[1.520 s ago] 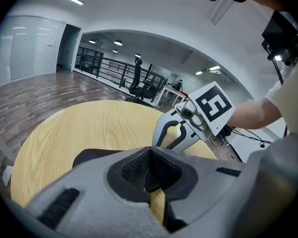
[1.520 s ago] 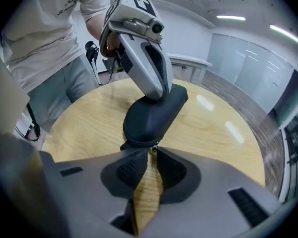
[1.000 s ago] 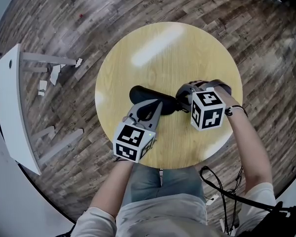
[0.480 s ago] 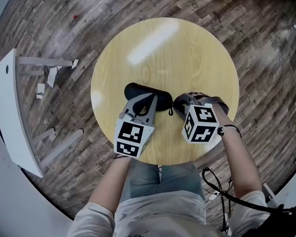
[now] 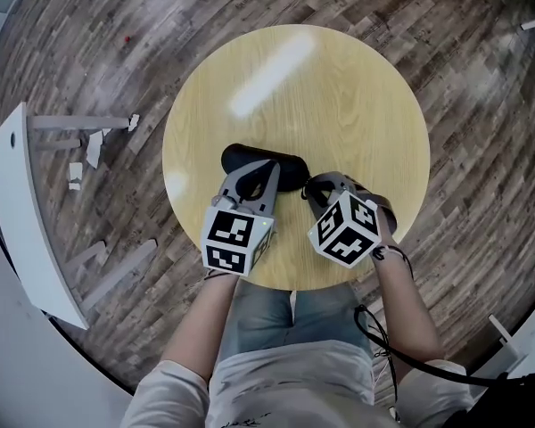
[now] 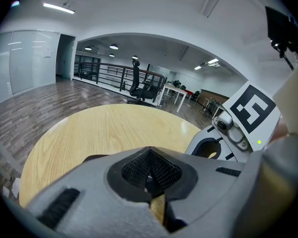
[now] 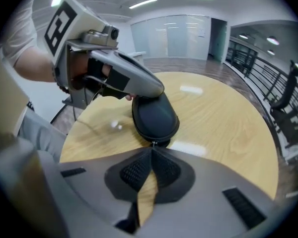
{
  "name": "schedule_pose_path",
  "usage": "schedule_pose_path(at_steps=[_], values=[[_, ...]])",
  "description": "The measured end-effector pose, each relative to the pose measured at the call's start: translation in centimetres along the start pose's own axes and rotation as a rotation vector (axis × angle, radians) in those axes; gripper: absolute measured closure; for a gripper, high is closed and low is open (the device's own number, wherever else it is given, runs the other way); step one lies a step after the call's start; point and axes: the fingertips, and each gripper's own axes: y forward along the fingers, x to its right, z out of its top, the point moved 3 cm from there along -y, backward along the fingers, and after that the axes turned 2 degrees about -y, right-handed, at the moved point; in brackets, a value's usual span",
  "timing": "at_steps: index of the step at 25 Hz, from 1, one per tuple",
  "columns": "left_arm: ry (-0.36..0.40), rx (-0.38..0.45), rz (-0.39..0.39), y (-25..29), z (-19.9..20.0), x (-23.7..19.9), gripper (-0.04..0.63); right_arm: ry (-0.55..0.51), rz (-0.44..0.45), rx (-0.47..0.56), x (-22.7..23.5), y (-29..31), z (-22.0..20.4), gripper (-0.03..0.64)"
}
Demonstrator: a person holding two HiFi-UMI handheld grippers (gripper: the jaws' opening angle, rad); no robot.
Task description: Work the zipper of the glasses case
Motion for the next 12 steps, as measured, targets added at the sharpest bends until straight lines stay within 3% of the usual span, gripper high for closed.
schedule_pose_path(at_steps=[2, 4, 7, 12], values=[[-0.013, -0.015, -0.029, -0.3, -0.1, -0.1, 0.592, 0.084, -0.041, 0.025, 0.0, 0.0, -0.1, 0.618], [-0.009, -0.033, -0.048, -0.7, 0.1, -0.3, 0.592, 0.099, -0.081, 0.035, 0.3, -0.4, -0.6, 0.618], [0.069, -0.057, -0.037, -1.5, 0.2, -1.2, 0.592, 0.04, -0.124, 0.035, 1.3, -1.4, -1.4, 0.618], [0.077, -0.118, -0.11, -0.5, 0.2, -0.8, 0.592, -0.073, -0.141, -0.007, 4.1, -1.9, -2.4, 0.618]])
